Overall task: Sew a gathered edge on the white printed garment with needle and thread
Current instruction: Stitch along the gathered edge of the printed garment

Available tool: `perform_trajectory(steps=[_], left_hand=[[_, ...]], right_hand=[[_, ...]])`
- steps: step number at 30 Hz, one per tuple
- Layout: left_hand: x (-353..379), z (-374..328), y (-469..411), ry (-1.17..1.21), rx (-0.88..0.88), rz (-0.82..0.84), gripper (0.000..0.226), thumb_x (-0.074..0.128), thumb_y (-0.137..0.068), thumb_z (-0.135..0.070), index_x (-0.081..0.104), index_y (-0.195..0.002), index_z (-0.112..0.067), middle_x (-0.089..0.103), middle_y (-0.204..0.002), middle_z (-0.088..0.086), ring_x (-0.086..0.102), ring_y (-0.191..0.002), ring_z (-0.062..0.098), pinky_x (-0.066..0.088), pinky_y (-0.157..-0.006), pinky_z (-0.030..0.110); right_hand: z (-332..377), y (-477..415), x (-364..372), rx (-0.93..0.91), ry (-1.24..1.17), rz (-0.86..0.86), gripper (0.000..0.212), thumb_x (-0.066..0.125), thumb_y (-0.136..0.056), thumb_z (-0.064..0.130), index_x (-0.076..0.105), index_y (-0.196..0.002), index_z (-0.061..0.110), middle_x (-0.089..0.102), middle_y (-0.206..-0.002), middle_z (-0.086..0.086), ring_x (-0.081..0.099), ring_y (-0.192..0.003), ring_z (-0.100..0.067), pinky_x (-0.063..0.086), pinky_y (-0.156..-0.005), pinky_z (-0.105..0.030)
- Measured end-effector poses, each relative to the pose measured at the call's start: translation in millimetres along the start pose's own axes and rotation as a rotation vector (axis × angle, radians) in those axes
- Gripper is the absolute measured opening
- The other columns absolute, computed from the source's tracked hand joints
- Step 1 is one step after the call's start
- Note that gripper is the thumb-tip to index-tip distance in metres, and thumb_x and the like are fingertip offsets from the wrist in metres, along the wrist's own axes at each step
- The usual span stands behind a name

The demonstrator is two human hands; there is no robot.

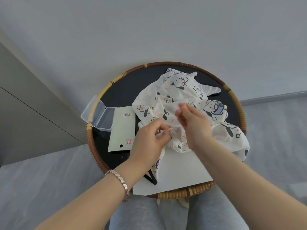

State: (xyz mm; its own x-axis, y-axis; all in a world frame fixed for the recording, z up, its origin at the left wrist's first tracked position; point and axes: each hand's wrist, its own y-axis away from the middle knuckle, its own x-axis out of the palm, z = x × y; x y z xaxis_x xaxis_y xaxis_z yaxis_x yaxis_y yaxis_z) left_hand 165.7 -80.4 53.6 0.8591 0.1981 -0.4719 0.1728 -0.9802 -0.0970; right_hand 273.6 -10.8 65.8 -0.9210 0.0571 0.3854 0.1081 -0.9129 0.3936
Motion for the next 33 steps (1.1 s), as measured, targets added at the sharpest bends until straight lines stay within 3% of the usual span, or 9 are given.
perform_trajectory(steps=[4, 6, 10, 12, 15, 21, 26, 28, 33], left_hand=[[-1.0, 7.4, 3.8, 0.088, -0.073, 0.050, 0.019, 0.055, -0.087, -0.006, 0.053, -0.071, -0.016, 0.061, -0.065, -0.006, 0.053, -0.063, 0.003, 0.043, -0.064, 0.010], [-2.1, 11.0, 3.8, 0.101, -0.089, 0.073, 0.018, 0.053, -0.088, -0.007, 0.052, -0.073, -0.015, 0.059, -0.063, 0.006, 0.050, -0.060, 0.007, 0.041, -0.060, 0.012], [-2.3, 19.1, 5.6, 0.071, -0.092, 0.109, 0.011, 0.052, -0.090, -0.012, 0.050, -0.080, -0.009, 0.060, -0.072, 0.014, 0.053, -0.067, 0.025, 0.047, -0.066, 0.028], [-1.6, 21.3, 6.6, 0.073, -0.098, 0.100, 0.010, 0.051, -0.091, -0.012, 0.050, -0.081, -0.008, 0.061, -0.075, 0.015, 0.057, -0.075, 0.028, 0.048, -0.071, 0.032], [-0.7, 21.8, 7.1, 0.070, -0.110, 0.074, 0.009, 0.051, -0.091, -0.013, 0.051, -0.082, -0.011, 0.061, -0.071, 0.006, 0.056, -0.067, 0.017, 0.048, -0.068, 0.027], [-2.3, 17.5, 8.0, 0.090, -0.093, 0.043, 0.009, 0.050, -0.092, -0.010, 0.050, -0.082, -0.009, 0.046, -0.056, -0.007, 0.034, -0.047, 0.002, 0.033, -0.051, 0.009], [-1.9, 18.5, 8.2, 0.081, -0.096, 0.055, 0.010, 0.051, -0.091, -0.010, 0.051, -0.082, -0.009, 0.045, -0.050, -0.011, 0.036, -0.047, 0.002, 0.033, -0.050, 0.009], [-2.0, 18.0, 8.4, 0.088, -0.089, 0.070, 0.009, 0.051, -0.091, -0.011, 0.051, -0.082, -0.008, 0.049, -0.055, 0.001, 0.037, -0.051, 0.002, 0.034, -0.052, 0.009], [-2.8, 16.8, 9.1, 0.074, -0.068, 0.064, 0.007, 0.051, -0.092, -0.014, 0.052, -0.086, -0.011, 0.059, -0.071, 0.013, 0.049, -0.061, 0.007, 0.040, -0.059, 0.008]], right_hand=[[17.4, -21.3, -5.9, 0.137, -0.072, 0.303, 0.016, 0.042, -0.097, 0.011, 0.058, -0.092, 0.010, 0.052, -0.059, 0.000, 0.053, -0.049, -0.008, 0.048, -0.047, -0.018], [14.3, -26.3, -9.9, -0.016, 0.441, 0.425, 0.018, 0.043, -0.097, 0.011, 0.061, -0.093, 0.012, 0.047, -0.058, 0.001, 0.041, -0.045, -0.008, 0.035, -0.042, -0.015], [22.4, -57.2, -36.0, -0.594, 1.883, 0.429, 0.031, 0.038, -0.095, 0.007, 0.057, -0.115, 0.021, 0.054, -0.091, 0.003, 0.054, -0.078, -0.020, 0.044, -0.065, -0.029], [36.2, -70.8, -47.4, -0.601, 2.172, 0.251, 0.039, 0.035, -0.089, 0.000, 0.050, -0.118, 0.020, 0.051, -0.096, -0.002, 0.055, -0.081, -0.026, 0.043, -0.061, -0.033], [43.2, -72.5, -45.3, -0.506, 1.900, 0.033, 0.031, 0.037, -0.093, 0.009, 0.049, -0.121, 0.015, 0.054, -0.106, -0.007, 0.057, -0.087, -0.028, 0.045, -0.065, -0.034], [28.9, -25.4, -17.6, 0.007, 1.264, 0.699, 0.020, 0.061, -0.086, 0.034, 0.069, -0.097, 0.019, 0.044, -0.056, 0.010, 0.039, -0.049, -0.007, 0.037, -0.048, -0.016], [24.8, -25.5, -17.6, -0.058, 1.277, 0.702, 0.010, 0.066, -0.083, 0.029, 0.071, -0.079, 0.021, 0.050, -0.061, 0.002, 0.035, -0.046, -0.006, 0.031, -0.044, -0.013], [23.1, -33.1, -17.0, -0.134, 1.301, 0.590, 0.009, 0.066, -0.084, 0.025, 0.070, -0.079, 0.018, 0.058, -0.067, 0.000, 0.043, -0.050, -0.007, 0.037, -0.049, -0.014], [38.1, -72.9, -35.5, -0.345, 1.548, -0.131, 0.024, 0.048, -0.087, 0.015, 0.068, -0.091, 0.003, 0.066, -0.072, -0.011, 0.055, -0.057, -0.026, 0.036, -0.047, -0.022]])
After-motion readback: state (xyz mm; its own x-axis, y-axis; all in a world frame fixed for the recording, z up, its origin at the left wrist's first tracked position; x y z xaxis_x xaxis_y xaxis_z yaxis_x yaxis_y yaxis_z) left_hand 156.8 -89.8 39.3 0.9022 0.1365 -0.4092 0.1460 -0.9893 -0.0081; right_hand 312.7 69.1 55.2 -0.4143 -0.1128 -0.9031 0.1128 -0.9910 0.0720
